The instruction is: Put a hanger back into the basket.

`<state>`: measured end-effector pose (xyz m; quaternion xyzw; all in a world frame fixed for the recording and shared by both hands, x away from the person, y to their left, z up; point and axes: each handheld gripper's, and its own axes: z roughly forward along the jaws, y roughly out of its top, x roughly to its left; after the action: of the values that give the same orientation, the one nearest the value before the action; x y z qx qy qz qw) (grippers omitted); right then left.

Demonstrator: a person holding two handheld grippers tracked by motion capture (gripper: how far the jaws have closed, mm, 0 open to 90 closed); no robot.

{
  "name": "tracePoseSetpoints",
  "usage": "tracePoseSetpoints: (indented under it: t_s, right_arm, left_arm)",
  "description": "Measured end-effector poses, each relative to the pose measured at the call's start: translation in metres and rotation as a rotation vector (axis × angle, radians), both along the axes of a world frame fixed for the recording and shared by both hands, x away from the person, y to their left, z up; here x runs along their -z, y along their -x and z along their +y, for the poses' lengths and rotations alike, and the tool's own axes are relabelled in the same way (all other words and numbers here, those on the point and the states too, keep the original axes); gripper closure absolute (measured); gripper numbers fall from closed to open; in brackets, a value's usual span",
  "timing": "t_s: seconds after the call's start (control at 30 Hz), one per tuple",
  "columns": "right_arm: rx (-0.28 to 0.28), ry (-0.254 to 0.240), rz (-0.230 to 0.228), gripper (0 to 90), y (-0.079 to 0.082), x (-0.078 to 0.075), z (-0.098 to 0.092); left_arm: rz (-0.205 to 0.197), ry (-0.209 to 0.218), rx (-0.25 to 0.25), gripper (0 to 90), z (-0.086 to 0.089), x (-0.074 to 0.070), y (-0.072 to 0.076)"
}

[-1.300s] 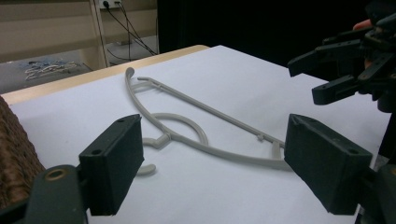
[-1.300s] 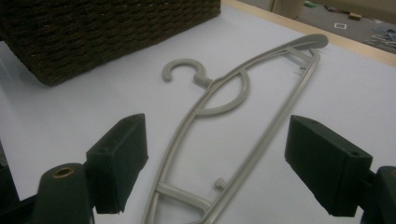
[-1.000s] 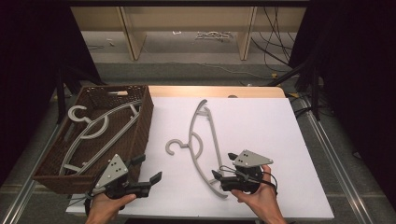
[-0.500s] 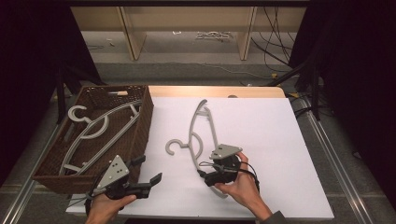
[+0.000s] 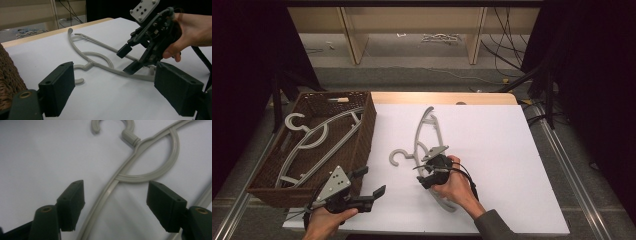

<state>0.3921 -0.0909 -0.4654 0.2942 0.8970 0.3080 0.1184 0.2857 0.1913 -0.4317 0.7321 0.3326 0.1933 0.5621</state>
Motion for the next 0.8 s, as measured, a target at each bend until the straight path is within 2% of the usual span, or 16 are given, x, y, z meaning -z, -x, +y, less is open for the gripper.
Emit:
tracePoseSetpoints:
  t_s: [0.1,0.13,0.2,0.3,0.47,0.57,0.67,0.8]
  right_arm:
    - [0.001,0.017,0.023,35.9,-0.004,0.002,0.002]
    - [-0.002,0.028,0.046,36.4,-0.006,0.002,0.002]
    - [-0.005,0.038,0.060,38.9,-0.007,0.005,0.004]
    - [-0.009,0.053,0.094,42.1,-0.008,0.007,0.006]
    - [-0.003,0.065,0.109,47.4,-0.014,0.009,0.009]
    - [-0.003,0.072,0.118,49.1,-0.015,0.008,0.010]
    - [-0.018,0.107,0.130,52.1,-0.016,0.007,0.015]
    - [-0.006,0.137,0.161,55.3,-0.019,0.005,0.018]
  left_arm:
    - [0.006,-0.012,-0.005,16.9,0.000,0.000,0.000]
    - [-0.002,-0.018,0.000,16.9,0.001,0.000,0.000]
    - [0.005,-0.011,-0.003,16.9,0.000,0.000,0.000]
    - [-0.007,-0.014,0.009,16.9,0.000,0.000,-0.001]
    - [0.001,-0.004,0.003,17.0,0.000,0.000,0.000]
    - [-0.006,-0.025,0.006,17.0,0.001,0.000,0.000]
    - [0.000,-0.023,0.009,17.0,0.000,0.000,0.000]
    - [-0.004,-0.028,0.009,17.0,0.000,0.000,0.000]
